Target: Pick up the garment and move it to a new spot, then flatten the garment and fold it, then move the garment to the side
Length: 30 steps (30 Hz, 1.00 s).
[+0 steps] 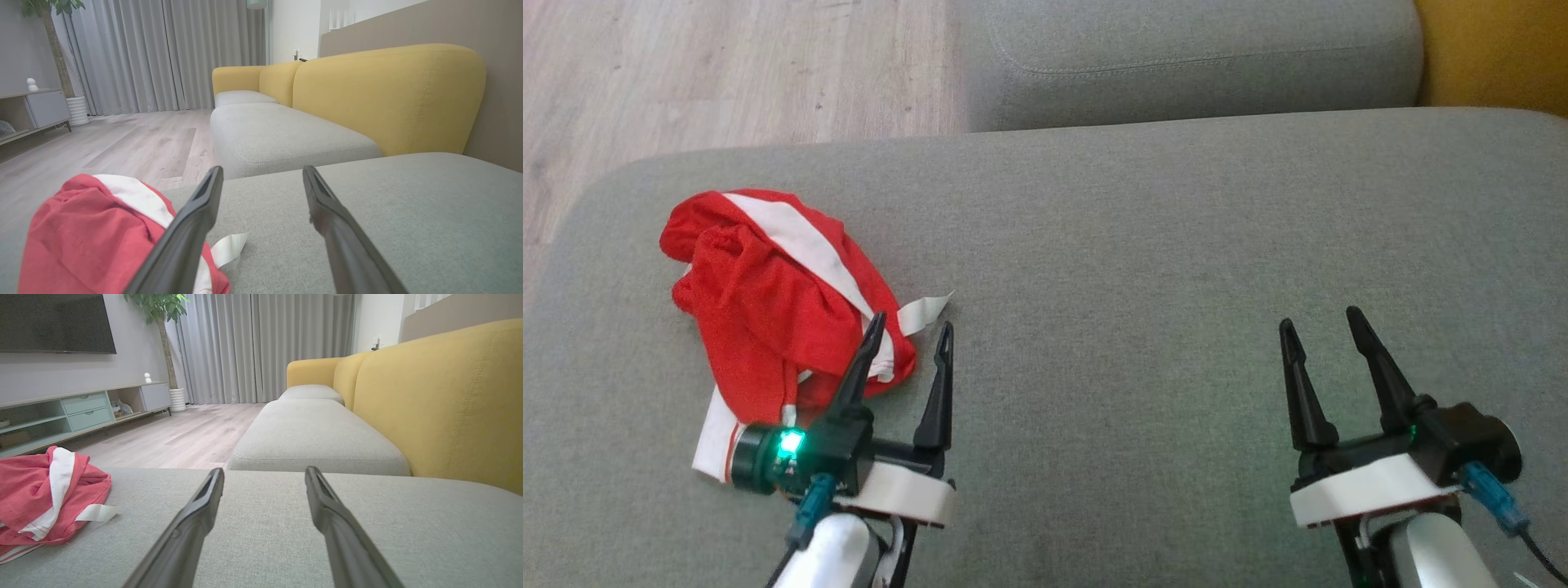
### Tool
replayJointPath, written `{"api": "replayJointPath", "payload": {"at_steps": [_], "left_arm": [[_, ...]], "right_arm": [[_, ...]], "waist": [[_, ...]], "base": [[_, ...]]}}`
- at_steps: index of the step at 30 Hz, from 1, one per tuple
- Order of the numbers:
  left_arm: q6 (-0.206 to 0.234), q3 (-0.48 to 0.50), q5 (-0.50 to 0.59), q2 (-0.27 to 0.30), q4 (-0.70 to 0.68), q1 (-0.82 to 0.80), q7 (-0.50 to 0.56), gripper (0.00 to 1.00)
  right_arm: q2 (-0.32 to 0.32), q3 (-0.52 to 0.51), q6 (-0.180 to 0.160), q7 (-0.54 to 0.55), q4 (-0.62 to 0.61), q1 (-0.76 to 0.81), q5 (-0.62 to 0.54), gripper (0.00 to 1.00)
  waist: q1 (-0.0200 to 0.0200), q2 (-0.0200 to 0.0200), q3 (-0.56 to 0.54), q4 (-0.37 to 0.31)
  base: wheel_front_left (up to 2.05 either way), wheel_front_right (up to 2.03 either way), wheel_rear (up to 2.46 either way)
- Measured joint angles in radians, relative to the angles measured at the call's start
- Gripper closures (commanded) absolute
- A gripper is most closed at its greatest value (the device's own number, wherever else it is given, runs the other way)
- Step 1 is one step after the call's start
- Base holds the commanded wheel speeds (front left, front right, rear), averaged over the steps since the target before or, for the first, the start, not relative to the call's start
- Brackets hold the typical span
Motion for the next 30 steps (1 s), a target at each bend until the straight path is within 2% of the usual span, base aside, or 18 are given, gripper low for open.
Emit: {"api": "replayJointPath", "payload": {"at_steps": [8,15,30], "left_arm": [[-0.04,0.044,0.026,-0.043,0.091,0.027,-0.017,0.0],[-0.062,0.101,-0.012,-0.07,0.174,0.034,-0.019,0.0],[-0.09,0.158,-0.002,-0.101,0.185,0.034,-0.019,0.0]], "right_arm": [[0.0,0.01,0.0,-0.02,0.055,0.001,0.051,0.0],[0.0,-0.001,0.0,-0.02,0.11,0.001,0.14,0.0],[0.0,-0.008,0.0,-0.02,0.119,0.002,0.141,0.0]], "waist": [[0.0,0.0,-0.003,0.003],[0.0,0.0,-0.007,0.0],[0.0,0.0,-0.016,0.014]], "base": [[0.0,0.0,0.0],[0.0,0.0,0.0],[0.0,0.0,0.0]]}}
